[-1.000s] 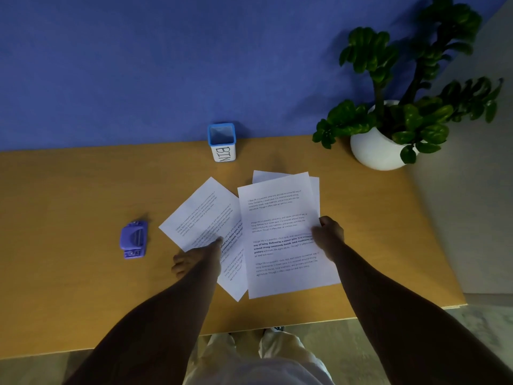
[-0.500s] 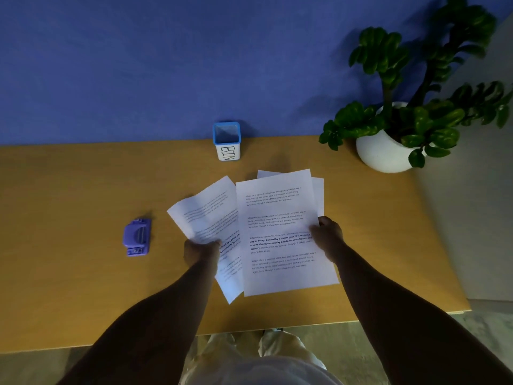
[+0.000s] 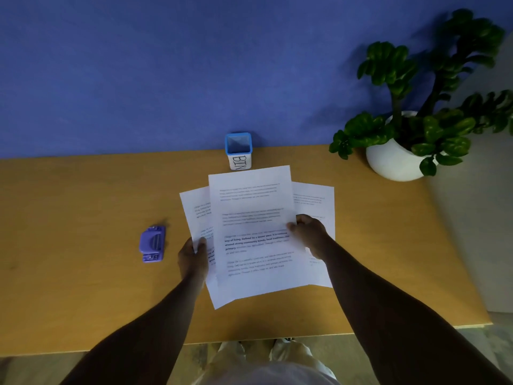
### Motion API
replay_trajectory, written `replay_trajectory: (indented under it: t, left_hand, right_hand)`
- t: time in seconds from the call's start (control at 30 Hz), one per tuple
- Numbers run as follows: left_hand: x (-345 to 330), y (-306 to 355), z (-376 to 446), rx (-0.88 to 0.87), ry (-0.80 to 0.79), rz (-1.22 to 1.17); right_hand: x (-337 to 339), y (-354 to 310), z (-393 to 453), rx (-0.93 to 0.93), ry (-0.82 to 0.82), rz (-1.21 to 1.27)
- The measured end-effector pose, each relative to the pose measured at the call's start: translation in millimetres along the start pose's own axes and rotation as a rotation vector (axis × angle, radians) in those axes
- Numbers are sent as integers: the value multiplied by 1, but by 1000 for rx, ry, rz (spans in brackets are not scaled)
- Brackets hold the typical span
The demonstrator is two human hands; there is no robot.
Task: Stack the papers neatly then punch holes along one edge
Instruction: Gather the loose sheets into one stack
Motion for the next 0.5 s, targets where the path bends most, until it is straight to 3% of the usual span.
replay_trajectory:
  t: [0.23, 0.5]
  left_hand:
    - [5, 12, 7, 5, -119, -194]
    - [12, 27, 7, 24, -313, -256]
  right_hand:
    - [-45, -25, -16, 57, -66, -55]
    - [-59, -26, -23, 87, -53, -139]
Point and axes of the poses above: each hand's wrist, its own z-axis towards the middle knuckle, its own x-axis out of the back of the hand, y = z × x, the point moved 9 cm from there along z, towards the middle knuckle, and after that the axes turned 14 degrees about -x, right-handed, at the moved point
